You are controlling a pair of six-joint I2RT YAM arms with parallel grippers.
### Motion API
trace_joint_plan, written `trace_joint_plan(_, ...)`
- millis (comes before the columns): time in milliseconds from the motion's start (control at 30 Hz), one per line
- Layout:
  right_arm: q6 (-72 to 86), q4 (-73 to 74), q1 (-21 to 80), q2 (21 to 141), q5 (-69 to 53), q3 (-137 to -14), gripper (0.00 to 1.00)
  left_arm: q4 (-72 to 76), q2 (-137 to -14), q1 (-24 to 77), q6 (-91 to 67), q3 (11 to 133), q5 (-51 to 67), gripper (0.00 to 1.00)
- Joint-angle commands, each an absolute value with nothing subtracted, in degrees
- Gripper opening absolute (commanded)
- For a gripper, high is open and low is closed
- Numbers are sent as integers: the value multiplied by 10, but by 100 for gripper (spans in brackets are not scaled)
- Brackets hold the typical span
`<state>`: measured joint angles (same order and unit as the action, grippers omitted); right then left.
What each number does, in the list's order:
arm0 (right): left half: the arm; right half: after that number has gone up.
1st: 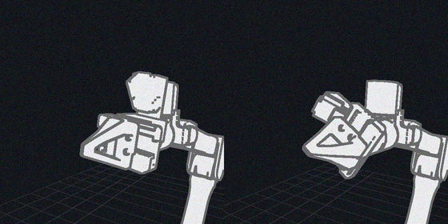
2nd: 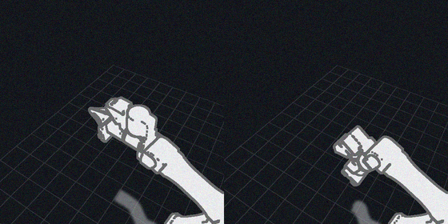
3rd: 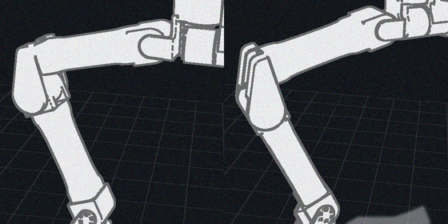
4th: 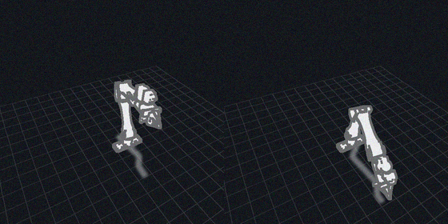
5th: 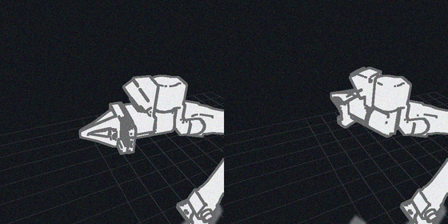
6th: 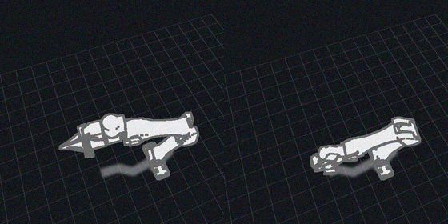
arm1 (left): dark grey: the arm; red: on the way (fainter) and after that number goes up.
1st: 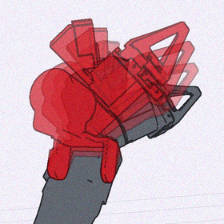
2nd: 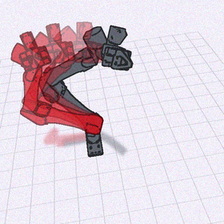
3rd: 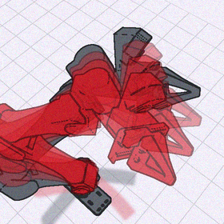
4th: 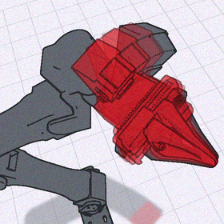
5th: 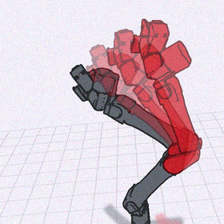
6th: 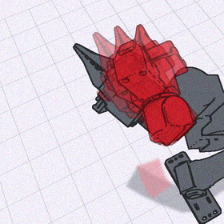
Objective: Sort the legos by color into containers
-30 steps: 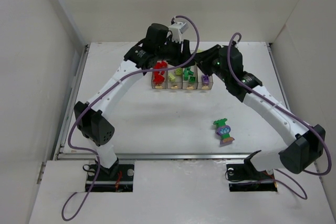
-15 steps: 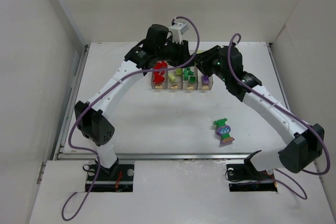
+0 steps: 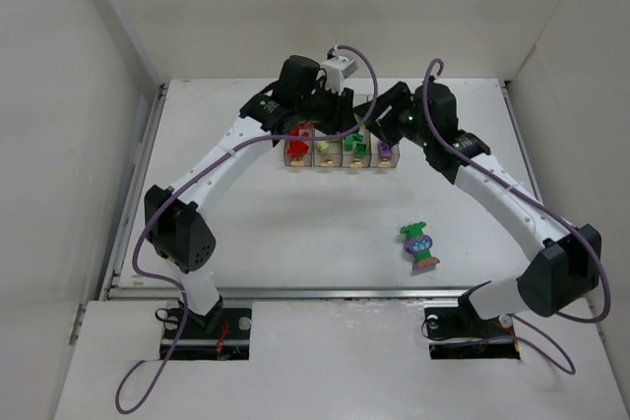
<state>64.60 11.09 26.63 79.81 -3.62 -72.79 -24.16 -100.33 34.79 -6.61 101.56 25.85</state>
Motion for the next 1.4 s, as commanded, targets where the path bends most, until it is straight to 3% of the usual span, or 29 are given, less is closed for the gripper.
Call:
trace_joint_plan(0,622,85,252,816,-93,-729,62,-228,-981,350,-30,1001,240,0)
trace_joint_plan(67,616,85,252,823,-98,-729,52,-228,-981,350,-30,1001,240,0)
trace_joint_plan(100,616,85,252,830,-98,-729,42,-228,-981,350,-30,1001,240,0)
trace_joint_plan(300,611,85,247,849,-110,-741,29,-228,-981,350,-30,1001,240,0)
trace_joint_plan(467,611,85,247,855,-94,-741,0,-238,-976,350,-19,1001,245,0)
trace_joint_plan(1000,577,85,186,848,-39,-756,0,-245,-953,339,-11,932,228,0)
trace_joint_plan(1267,450,85,180,860,-39,-773,0,-178,-1056,310,12,968,109,0)
trace_joint_plan(1367,414,91,180,860,-33,-773,0,-166,-1113,295,40,999,98,7)
